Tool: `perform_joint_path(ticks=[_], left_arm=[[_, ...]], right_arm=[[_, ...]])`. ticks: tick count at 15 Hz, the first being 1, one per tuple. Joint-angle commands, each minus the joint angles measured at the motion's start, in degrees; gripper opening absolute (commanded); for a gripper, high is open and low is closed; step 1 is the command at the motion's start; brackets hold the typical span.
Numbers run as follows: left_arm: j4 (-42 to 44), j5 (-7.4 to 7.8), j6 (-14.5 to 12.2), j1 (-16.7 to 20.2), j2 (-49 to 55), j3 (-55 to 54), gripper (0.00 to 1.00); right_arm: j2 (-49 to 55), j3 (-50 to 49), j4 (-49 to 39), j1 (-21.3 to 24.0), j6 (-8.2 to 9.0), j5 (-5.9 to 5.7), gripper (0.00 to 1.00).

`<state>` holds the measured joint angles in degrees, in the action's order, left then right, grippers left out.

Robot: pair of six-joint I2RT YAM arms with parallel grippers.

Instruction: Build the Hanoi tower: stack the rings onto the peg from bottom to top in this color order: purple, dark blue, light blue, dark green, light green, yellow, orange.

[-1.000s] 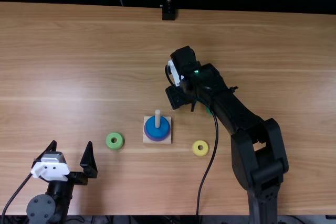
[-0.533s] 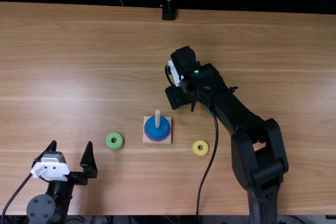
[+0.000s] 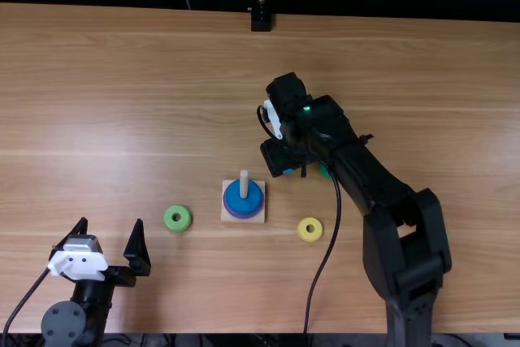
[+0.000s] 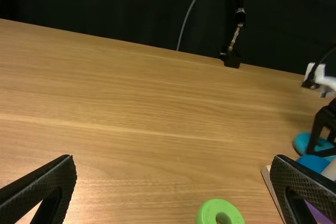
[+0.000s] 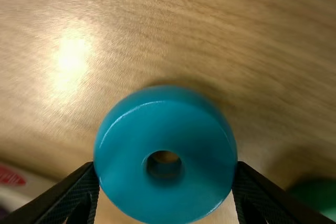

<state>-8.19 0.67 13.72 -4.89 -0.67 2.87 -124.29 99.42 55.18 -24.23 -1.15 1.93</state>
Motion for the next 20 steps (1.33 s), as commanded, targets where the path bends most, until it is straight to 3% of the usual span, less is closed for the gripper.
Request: perform_joint_path(ticks=[1, 7, 12, 20], left_arm=[[-0.78, 1.13, -0.43, 0.23, 0.67, -2.87, 1.0], [-0.78, 1.13, -0.43, 0.23, 0.67, -2.87, 1.0], [-0.78, 1.13, -0.43, 0.23, 0.67, -2.87, 1.0], [-0.78, 1.13, -0.43, 0.23, 0.67, -2.87, 1.0]], right_arm=[[6.34, 2.19, 1.1, -0.12, 0.3, 0.39, 0.0], [15.22, 4.91, 10.8, -0.29, -0.22, 0.39, 0.0], [17.15, 14.05, 21.35, -6.18, -0.22, 0.39, 0.0], [17.15, 20.11, 22.93, -11.81, 0.09, 0.39, 0.0]])
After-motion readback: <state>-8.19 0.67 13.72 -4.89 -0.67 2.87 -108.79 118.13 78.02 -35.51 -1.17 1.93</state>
